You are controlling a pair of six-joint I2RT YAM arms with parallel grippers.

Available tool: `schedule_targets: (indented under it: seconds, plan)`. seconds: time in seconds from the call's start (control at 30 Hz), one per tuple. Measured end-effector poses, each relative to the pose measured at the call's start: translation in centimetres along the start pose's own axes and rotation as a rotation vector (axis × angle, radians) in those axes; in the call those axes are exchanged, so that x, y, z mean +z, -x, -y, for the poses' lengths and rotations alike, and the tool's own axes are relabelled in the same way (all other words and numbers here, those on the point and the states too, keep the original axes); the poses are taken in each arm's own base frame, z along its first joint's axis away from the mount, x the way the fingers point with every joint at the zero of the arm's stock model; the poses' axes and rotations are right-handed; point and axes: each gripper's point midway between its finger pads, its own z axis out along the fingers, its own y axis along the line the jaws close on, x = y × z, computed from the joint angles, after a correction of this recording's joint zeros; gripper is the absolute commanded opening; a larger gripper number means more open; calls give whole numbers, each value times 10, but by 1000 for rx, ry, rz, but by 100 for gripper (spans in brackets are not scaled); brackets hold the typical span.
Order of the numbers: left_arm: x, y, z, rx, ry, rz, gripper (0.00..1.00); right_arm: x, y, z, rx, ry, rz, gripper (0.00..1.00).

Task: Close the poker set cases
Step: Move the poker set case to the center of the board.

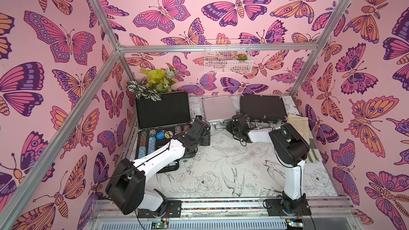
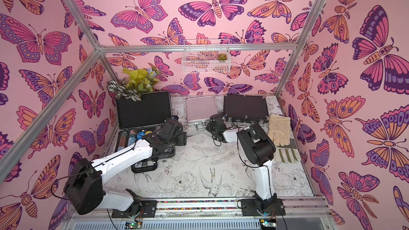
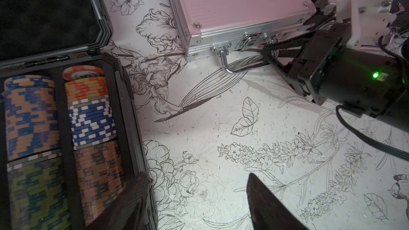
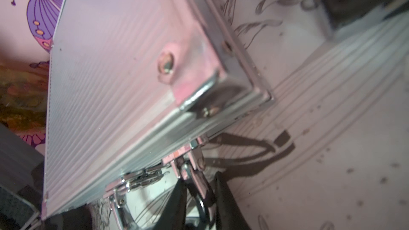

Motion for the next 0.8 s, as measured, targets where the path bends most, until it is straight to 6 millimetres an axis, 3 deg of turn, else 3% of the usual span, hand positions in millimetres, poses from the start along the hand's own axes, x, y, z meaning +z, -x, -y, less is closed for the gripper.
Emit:
schedule_targets:
  seconds: [0.37,0.8]
  plan:
    - [1,-4,-2,1,7,-11,72,21,30,-4,29,-21,20,25]
    - [1,-3,-4,-2,9,-10,72,33,25,-22,40,15,16,28]
